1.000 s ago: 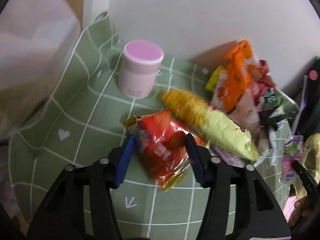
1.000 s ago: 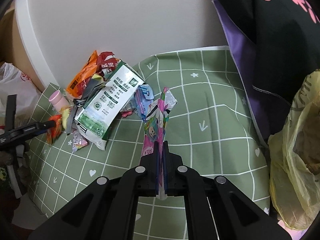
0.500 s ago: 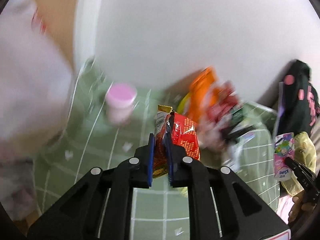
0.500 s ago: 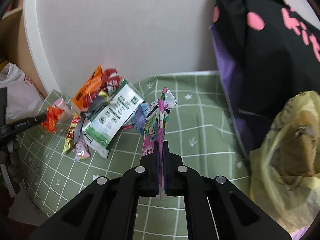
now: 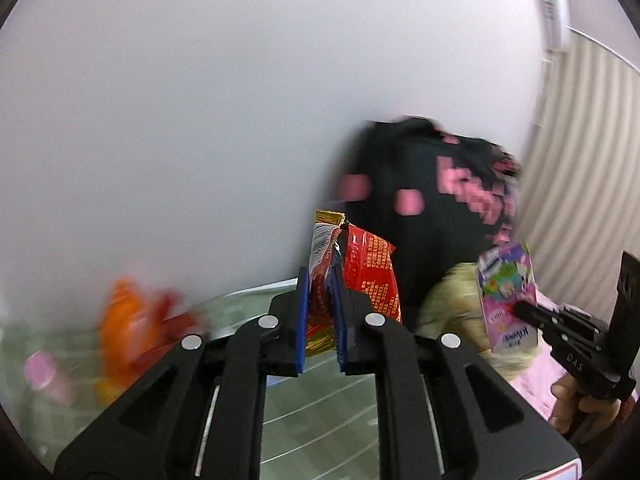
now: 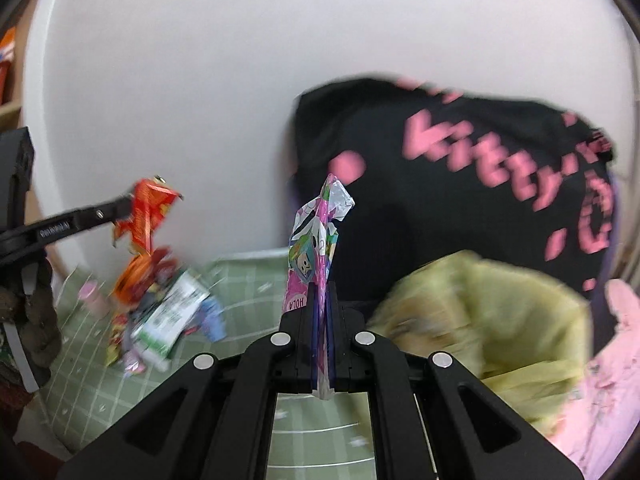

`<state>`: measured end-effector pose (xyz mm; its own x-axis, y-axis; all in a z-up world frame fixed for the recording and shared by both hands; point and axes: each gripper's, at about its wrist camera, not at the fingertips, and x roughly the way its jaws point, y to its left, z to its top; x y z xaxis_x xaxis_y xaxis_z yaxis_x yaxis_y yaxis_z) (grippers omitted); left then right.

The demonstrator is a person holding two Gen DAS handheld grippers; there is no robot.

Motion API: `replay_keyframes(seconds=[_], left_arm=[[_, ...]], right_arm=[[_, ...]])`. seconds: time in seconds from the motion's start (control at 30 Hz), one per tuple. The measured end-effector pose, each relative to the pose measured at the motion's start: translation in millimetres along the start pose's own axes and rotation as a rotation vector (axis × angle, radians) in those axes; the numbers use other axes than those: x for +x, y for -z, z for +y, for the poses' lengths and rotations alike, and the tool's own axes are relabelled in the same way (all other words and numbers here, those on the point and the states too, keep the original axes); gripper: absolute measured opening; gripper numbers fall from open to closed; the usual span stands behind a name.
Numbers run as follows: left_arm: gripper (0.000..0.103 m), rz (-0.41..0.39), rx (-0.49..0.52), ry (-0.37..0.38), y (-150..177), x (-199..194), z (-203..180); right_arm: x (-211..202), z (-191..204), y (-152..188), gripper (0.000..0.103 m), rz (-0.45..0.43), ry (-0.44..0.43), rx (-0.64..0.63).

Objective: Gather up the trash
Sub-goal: 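Carry both wrappers to the yellow bag bin and open both tools inside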

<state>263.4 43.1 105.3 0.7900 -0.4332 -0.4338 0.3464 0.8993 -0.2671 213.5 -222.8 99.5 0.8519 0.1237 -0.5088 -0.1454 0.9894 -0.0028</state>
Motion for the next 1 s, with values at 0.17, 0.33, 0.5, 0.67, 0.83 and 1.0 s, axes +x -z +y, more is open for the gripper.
replay_keyframes(seconds=[0.17, 0.33, 0.5, 0.67, 0.83, 1.0], left_arm=[[0.011, 0.089, 0.117, 0.206, -16, 53, -77], [0.011, 0.223, 0.176, 0.372, -15, 104, -139], [0.011, 0.399, 0.319, 0.463, 11, 169, -208], [0.011, 0.46, 0.539, 0.317, 49, 211, -236], [0.01, 0.465, 0.606, 0.221, 57, 217, -224], [0.01, 0.483, 0.588, 0.226, 60, 219, -217]], right_arm=[[-43, -65, -18, 0.004, -0.079, 0.177, 0.066], [-70, -125, -18, 0.004, -0.097, 0.323, 0.128], [-78, -157, -3, 0.004, -0.076, 0.373, 0.186], [-61, -174, 15, 0.004, -0.02, 0.361, 0.209], [-24, -181, 24, 0.004, 0.038, 0.293, 0.217], [22, -173, 39, 0.004, 0.146, 0.223, 0.199]])
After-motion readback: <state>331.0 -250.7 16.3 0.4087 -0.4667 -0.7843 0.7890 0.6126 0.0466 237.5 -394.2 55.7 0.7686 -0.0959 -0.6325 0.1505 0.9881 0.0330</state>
